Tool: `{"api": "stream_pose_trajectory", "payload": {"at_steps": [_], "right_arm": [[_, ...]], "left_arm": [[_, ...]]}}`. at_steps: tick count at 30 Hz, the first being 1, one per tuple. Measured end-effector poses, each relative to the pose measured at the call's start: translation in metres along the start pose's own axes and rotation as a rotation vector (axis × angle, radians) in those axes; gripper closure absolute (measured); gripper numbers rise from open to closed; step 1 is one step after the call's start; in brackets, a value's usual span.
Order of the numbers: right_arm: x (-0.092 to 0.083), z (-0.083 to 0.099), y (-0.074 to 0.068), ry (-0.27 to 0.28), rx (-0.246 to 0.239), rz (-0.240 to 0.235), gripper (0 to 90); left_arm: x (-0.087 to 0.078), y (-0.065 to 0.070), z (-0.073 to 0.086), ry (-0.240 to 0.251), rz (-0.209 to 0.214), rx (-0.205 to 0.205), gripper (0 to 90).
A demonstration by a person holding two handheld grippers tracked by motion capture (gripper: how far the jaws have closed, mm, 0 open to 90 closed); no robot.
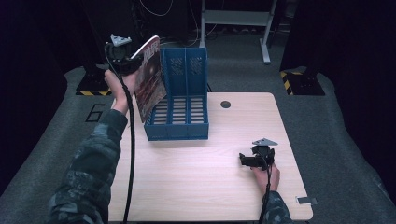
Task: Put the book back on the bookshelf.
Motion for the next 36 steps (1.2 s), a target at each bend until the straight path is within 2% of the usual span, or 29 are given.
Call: {"api": "stream_pose_trajectory", "payload": {"at_steps": [5,15,17,26,33,36], "right_arm": [[0.0,0.0,0.0,-0.001,0.0,0.0,8.6],[0.0,0.0,0.0,-0.002,-0.001,-0.001,9.0],[0.0,0.0,0.0,-0.006,-0.001,-0.007,9.1],[0.0,0.0,0.0,0.0,-0.006,-0.009,9.4],[0.0,0.0,0.0,0.004,-0.004,0.001,9.5],[0.0,0.0,0.0,0.004,-0.003,0.001,9.6]], "left_arm": [[0.005,0.003,0.001,0.003,-0.013,-0.001,83.7],[0.015,0.006,0.006,0.03,-0.042,-0.053,83.7],[0.017,0.008,0.008,0.036,-0.05,-0.052,83.7],[0.03,0.012,0.018,0.014,-0.061,-0.06,83.6],[0.034,0.014,0.023,0.032,-0.073,-0.092,83.6],[0.036,0.015,0.026,0.03,-0.074,-0.086,83.6]]}}
Point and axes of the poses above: each handheld gripper's, and its own axes: x roughly forward along the jaws, z roughly out of its underside, y roughly to its right, the point moved 6 cm from there along x, roughly forward along the jaws, and after that the axes turned 15 degrees about -z, right-handed, at the moved point
